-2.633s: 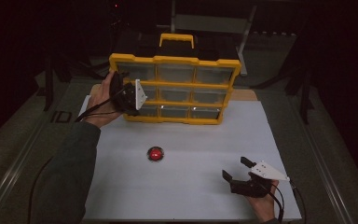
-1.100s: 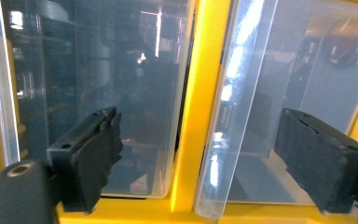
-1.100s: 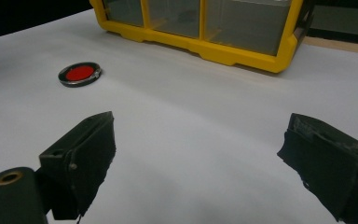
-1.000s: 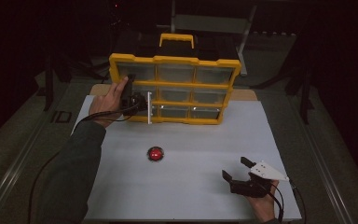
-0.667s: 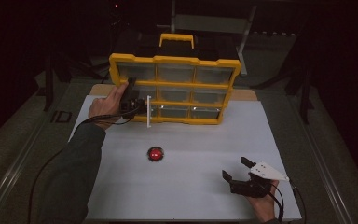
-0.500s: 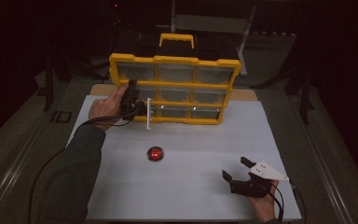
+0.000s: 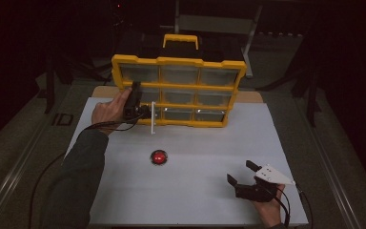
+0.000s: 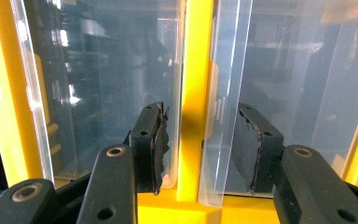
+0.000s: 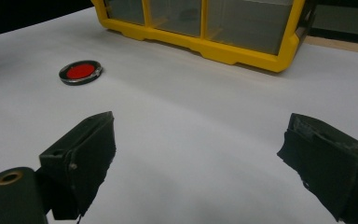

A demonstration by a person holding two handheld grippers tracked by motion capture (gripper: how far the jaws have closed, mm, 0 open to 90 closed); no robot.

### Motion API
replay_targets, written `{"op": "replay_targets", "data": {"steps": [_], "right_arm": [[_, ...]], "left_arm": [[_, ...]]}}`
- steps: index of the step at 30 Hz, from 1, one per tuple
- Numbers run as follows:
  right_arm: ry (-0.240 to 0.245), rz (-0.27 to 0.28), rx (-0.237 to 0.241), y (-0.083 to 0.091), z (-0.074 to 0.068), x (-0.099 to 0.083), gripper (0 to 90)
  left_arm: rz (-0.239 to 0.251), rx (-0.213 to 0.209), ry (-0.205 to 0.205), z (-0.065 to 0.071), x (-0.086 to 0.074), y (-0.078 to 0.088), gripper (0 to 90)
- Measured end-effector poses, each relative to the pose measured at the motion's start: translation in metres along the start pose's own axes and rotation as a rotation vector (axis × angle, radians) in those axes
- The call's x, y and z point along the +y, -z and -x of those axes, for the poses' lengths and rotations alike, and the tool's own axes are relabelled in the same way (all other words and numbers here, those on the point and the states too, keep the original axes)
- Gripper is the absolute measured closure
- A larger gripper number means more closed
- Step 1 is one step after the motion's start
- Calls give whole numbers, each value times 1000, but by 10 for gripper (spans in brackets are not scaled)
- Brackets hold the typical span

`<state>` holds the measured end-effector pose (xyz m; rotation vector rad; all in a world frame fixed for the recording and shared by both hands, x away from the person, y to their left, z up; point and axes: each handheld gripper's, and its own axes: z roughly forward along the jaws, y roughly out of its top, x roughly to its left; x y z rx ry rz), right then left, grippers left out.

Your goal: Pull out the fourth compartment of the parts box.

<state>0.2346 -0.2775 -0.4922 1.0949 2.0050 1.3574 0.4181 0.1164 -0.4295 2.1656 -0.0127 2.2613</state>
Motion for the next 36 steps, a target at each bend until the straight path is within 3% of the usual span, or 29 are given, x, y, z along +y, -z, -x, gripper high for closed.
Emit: {"op": "replay_targets", "data": {"steps": [3, 7, 13, 25, 33, 36], "right_arm": [[-1, 0, 0, 0, 0, 0, 91], [0, 0, 0, 0, 0, 0, 91], [1, 0, 1, 0, 0, 0, 91], [5, 0, 5, 0, 0, 0, 91], [6, -1, 5, 0, 0, 0, 91], [7, 1, 8, 0, 0, 0, 91]], "left_arm": [[-3, 6, 0, 1, 0, 0, 565], [-7, 33, -43, 3, 1, 0, 561], [-7, 42, -56, 5, 2, 2, 584], [7, 2, -32, 3, -1, 12, 655], [-21, -53, -32, -2, 0, 10, 720], [-26, -72, -11, -3, 0, 10, 747]]}}
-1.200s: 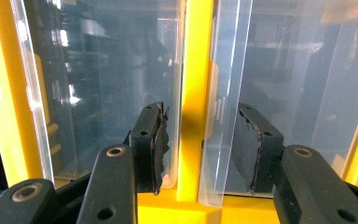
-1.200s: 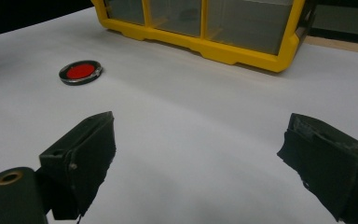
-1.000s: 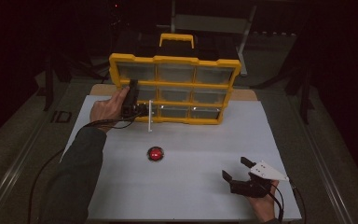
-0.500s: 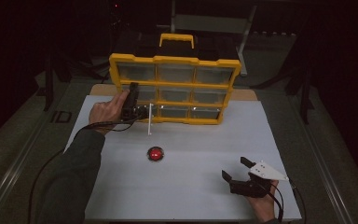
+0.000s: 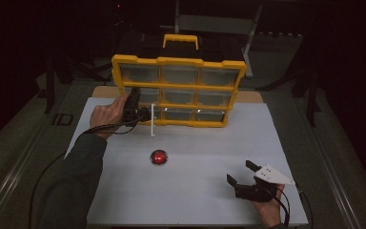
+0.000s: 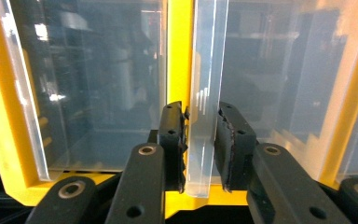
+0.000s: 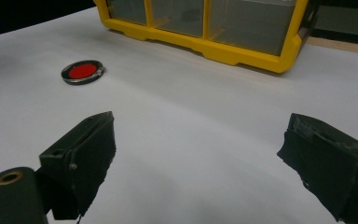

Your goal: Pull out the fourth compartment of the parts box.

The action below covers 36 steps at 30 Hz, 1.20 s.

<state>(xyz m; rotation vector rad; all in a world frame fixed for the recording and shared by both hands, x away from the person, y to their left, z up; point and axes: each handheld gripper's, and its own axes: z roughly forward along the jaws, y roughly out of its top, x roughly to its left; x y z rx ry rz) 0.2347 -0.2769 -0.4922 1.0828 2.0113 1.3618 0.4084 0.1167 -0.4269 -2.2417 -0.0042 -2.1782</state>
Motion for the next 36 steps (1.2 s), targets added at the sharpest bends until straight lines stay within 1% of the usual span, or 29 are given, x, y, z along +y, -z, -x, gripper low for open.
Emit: {"op": "replay_targets", "data": {"steps": [4, 9, 11, 13, 17, 19, 21, 31, 32, 36], "right_arm": [[3, -1, -1, 0, 0, 0, 91], [-1, -1, -1, 0, 0, 0, 91], [-1, 1, 1, 1, 0, 0, 91], [1, 0, 3, 1, 0, 0, 91], [0, 1, 4, 1, 0, 0, 92], [-1, 1, 4, 1, 0, 0, 91], [-1, 1, 4, 1, 0, 0, 92], [2, 0, 6, 1, 0, 0, 91], [2, 0, 6, 0, 0, 0, 92], [3, -2, 7, 0, -1, 0, 92]], "left_arm": [[-11, -17, -4, -1, 1, 0, 773], [-14, -17, -4, -1, 2, 0, 786], [-9, -14, -5, 0, 1, -1, 789], [-5, -5, -20, 1, 0, 0, 792], [5, 11, -11, 4, -1, 0, 796], [5, 11, -11, 4, -1, 0, 796], [2, 10, -23, 4, -1, 3, 796], [5, 16, -22, 6, -2, 9, 796], [12, 19, -21, 6, -2, 11, 796], [13, 28, -16, 8, -3, 15, 796]]}}
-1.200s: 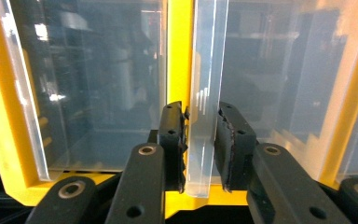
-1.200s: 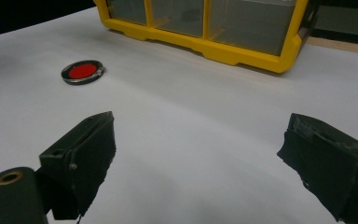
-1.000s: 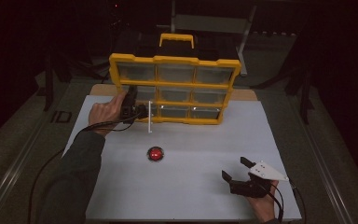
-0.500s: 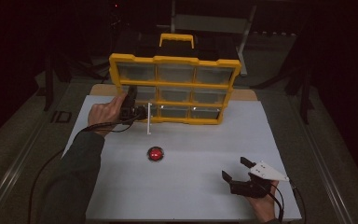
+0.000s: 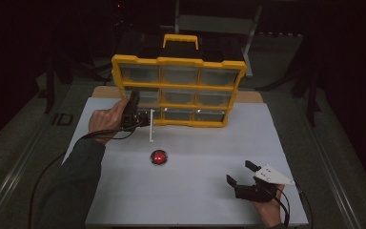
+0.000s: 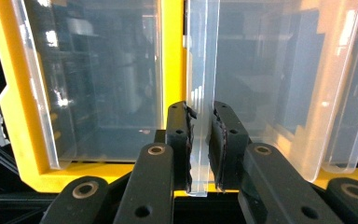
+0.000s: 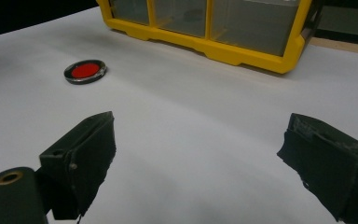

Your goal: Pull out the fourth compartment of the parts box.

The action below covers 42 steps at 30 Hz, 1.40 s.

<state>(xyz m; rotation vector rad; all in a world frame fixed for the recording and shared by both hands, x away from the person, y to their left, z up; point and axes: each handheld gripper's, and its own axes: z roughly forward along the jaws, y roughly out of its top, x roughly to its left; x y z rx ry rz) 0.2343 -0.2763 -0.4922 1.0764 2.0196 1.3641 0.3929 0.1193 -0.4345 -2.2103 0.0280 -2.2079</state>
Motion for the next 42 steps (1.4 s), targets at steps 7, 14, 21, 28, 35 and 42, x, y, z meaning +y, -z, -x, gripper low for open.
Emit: {"op": "replay_targets", "data": {"steps": [7, 14, 21, 28, 35, 42], "right_arm": [[-1, -1, 2, -1, -1, 0, 91], [1, -1, 4, -1, -1, 0, 91], [0, 0, 1, 0, 0, 0, 91], [-1, 0, 1, 0, 0, 0, 91], [-4, 3, 2, 0, 0, 0, 91], [-6, 4, 3, 0, 1, 0, 91]], "left_arm": [[-1, -2, -7, 0, 0, 5, 795], [7, -8, -3, 0, 0, 13, 794], [8, -9, -3, 0, 0, 20, 794], [9, -11, -5, 0, -1, 27, 794], [18, -7, -1, 0, -2, 35, 794], [18, -2, -8, 1, -3, 43, 794]]}}
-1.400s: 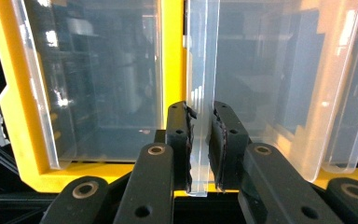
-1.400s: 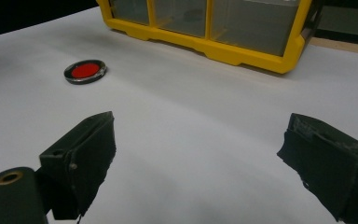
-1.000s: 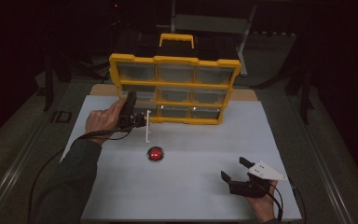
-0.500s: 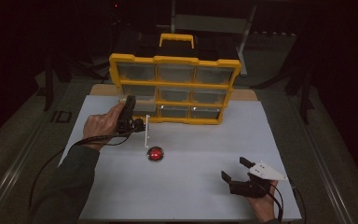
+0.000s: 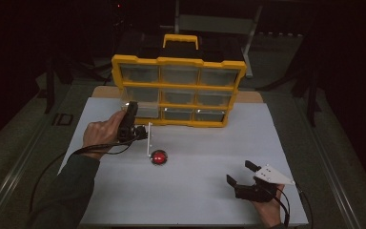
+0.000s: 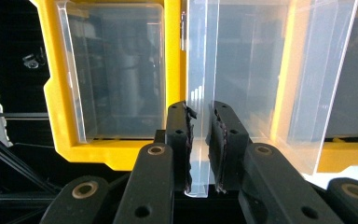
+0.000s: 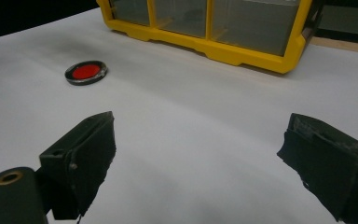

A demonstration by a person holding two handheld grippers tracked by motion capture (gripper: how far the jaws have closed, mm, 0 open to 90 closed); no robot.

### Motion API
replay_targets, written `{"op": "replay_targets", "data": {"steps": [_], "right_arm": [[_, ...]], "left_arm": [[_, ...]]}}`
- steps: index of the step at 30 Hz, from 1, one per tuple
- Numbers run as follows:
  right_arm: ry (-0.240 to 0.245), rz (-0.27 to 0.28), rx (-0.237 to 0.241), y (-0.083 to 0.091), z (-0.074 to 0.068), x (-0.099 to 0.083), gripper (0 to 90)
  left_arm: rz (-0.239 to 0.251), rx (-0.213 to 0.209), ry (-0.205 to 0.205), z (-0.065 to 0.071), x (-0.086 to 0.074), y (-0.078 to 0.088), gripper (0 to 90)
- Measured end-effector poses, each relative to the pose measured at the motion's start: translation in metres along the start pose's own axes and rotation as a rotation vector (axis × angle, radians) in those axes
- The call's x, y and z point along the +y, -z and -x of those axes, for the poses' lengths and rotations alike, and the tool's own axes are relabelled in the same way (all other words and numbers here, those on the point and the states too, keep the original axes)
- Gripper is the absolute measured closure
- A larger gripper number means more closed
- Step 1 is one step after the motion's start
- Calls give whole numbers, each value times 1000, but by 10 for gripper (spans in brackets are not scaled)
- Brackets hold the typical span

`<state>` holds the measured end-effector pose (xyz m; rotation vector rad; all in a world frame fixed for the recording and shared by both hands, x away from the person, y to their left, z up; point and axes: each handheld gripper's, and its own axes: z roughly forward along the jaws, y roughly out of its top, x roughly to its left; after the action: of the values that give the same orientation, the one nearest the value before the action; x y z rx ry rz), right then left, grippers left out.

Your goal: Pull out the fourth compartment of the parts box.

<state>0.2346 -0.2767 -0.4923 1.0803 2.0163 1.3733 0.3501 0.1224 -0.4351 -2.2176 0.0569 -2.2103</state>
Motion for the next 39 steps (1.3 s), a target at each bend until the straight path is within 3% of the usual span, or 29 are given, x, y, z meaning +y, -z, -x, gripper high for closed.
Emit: {"op": "replay_targets", "data": {"steps": [14, 39], "right_arm": [[-1, 1, 0, 0, 0, 0, 91], [-2, 0, 6, -1, -1, 0, 91]], "left_arm": [[16, 10, -1, 2, -1, 14, 793], [20, 25, -3, 5, -1, 20, 779]]}}
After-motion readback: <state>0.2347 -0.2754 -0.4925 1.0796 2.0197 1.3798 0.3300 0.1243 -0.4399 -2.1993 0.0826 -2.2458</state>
